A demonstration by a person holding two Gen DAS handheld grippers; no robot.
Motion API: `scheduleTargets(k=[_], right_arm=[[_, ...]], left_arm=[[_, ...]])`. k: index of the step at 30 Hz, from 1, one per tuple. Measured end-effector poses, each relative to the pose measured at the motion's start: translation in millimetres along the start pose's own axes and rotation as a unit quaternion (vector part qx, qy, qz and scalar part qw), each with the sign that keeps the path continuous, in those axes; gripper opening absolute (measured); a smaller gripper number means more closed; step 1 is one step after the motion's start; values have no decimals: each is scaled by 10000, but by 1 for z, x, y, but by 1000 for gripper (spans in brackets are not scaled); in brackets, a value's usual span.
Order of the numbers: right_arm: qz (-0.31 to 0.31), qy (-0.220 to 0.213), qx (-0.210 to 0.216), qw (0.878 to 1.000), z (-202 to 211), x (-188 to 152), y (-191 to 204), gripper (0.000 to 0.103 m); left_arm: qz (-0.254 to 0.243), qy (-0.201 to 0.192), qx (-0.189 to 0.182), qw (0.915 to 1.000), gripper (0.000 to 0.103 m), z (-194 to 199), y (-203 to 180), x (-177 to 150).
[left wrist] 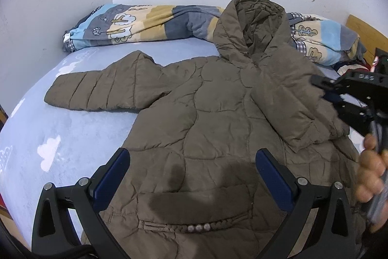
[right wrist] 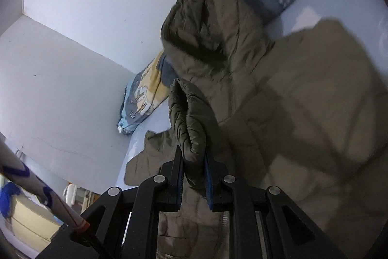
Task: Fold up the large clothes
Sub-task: 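Grasp the sleeve cuff with the right tool and fold it across the jacket body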
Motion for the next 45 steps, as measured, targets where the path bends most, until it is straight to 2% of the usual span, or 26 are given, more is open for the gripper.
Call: scheduleTargets(k=[5,7,9,11,13,14,20,22,23,24,25,30,31,33,34,36,39,40,41,43,45], right_arm=[[12,103,-13,9999,-29,-17,13,17],[25,202,-67,9998,-40,-21,20,20],[36,315,-163,9994,-49,-25,26,33],[78,405,-162,9990,-47,-29,34,59],[132,430,-72,9990,-36,-28,42,73],[143,422,-87,9990,-29,-27,43,73],[210,182,-164,9995,21,-11,30,73],[186,104,-449,9988,33,-8,13,73],[245,71,-775,9967,37,-5,2,73],[381,21,-1300,9908,43,-2,-16,73],[420,24,-1512,9876,46,-1,-25,71],[106,224,-2212,9749,58,12,-101,56],[7,238,-2287,9732,59,15,-114,50],[-166,299,-2534,9668,61,20,-139,31],[-194,297,-2717,9617,62,22,-150,18],[-426,268,-2746,9602,67,27,-170,12],[-464,195,-2755,9600,76,29,-165,12],[-356,184,-2823,9585,78,29,-160,18],[-272,170,-2826,9587,83,27,-151,19],[-178,201,-2567,9661,92,20,-128,19],[28,184,-2575,9661,102,9,-105,23]], left_arm=[[81,36,43,10000,103,-3,6,1],[115,55,56,9999,103,-5,9,1],[150,96,68,9998,103,-8,11,2],[189,120,74,9997,103,-10,13,2],[214,138,60,9997,103,-11,15,3],[227,144,55,9996,103,-12,16,4],[242,113,38,9996,103,-12,16,7],[224,146,59,9996,103,-16,16,7],[221,175,56,9996,103,-18,16,7],[211,234,68,9995,103,-22,16,6],[205,274,87,9994,103,-26,17,6],[206,501,220,9983,103,-45,20,1],[233,534,221,9981,103,-47,21,1],[283,554,218,9978,103,-48,24,1],[292,549,230,9978,103,-48,25,1],[321,521,253,9978,103,-47,29,3],[368,525,226,9977,103,-47,31,4],[369,529,230,9977,103,-47,31,4],[368,527,211,9977,103,-47,31,5],[349,521,186,9979,103,-46,30,5],[324,481,182,9981,103,-44,29,5]])
Point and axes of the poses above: each gripper's, at about its wrist camera, not at the fingertips, and z roughly against the way its jaws point, y to its left, x to its top, the point moved 8 cm from there along -z, roughly the way its jaws point, and after that the axes turned 1 degree about y, right-handed, at the moved point
